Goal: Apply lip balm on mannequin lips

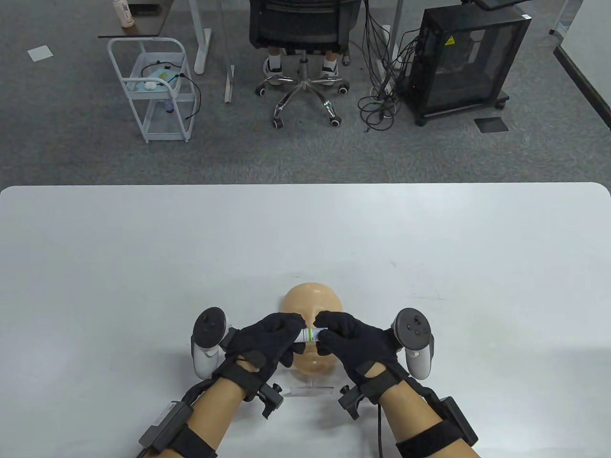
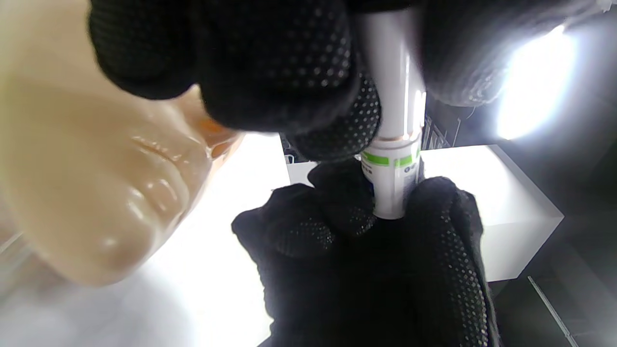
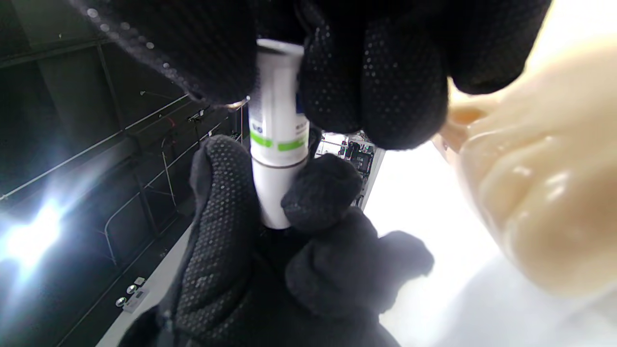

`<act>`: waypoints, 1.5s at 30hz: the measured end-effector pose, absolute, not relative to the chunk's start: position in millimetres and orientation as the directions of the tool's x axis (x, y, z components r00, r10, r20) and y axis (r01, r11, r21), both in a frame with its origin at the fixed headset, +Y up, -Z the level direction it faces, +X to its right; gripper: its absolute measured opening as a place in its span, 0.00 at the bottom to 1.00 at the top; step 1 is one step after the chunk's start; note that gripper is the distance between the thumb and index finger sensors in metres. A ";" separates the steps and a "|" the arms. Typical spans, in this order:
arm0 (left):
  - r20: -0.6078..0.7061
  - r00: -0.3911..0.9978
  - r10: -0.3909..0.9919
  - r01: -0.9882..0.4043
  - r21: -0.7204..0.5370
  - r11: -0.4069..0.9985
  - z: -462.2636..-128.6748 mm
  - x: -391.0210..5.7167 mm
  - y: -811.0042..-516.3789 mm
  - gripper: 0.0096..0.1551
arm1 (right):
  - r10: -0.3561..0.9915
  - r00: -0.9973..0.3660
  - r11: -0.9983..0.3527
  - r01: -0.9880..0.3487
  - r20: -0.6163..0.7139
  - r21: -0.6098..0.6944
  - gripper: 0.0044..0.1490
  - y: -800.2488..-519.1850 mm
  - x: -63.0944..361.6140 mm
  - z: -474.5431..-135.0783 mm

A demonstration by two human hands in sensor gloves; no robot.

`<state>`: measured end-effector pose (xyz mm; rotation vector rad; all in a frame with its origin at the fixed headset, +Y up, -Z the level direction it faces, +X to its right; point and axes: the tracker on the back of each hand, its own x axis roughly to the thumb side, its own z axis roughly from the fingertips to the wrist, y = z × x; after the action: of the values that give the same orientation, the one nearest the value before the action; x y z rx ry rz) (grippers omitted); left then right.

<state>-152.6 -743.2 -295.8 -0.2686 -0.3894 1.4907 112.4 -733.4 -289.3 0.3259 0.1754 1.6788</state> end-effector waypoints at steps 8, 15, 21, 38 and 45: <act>0.077 0.033 0.997 -0.915 -0.398 0.061 -295.4 -149.8 -746.3 0.29 | 0.988 -0.114 -0.141 -0.945 0.107 0.295 0.34 -734.4 110.6 -288.4; 0.084 0.066 0.994 -0.893 -0.439 0.096 -291.6 -141.8 -748.8 0.31 | 0.988 -0.124 -0.146 -0.938 0.088 0.313 0.35 -738.7 106.1 -287.7; 0.165 0.129 0.978 -0.880 -0.435 0.190 -286.0 -137.4 -740.2 0.34 | 0.980 -0.154 -0.184 -0.940 0.122 0.286 0.36 -728.3 113.6 -287.7; 0.249 0.870 0.425 -0.425 -0.055 0.903 -303.9 -195.0 -723.7 0.47 | 0.392 -0.920 -0.920 -0.392 -0.026 -0.005 0.34 -689.1 177.1 -295.3; 0.230 0.895 0.381 -0.383 -0.038 0.923 -308.5 -204.3 -727.7 0.52 | 0.246 -0.968 -0.967 -0.249 -0.049 0.063 0.34 -699.5 165.8 -303.1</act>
<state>-204.3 -727.7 -308.5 0.0087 -0.2371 0.3963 165.8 -699.5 -303.1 -0.0601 0.1001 2.8893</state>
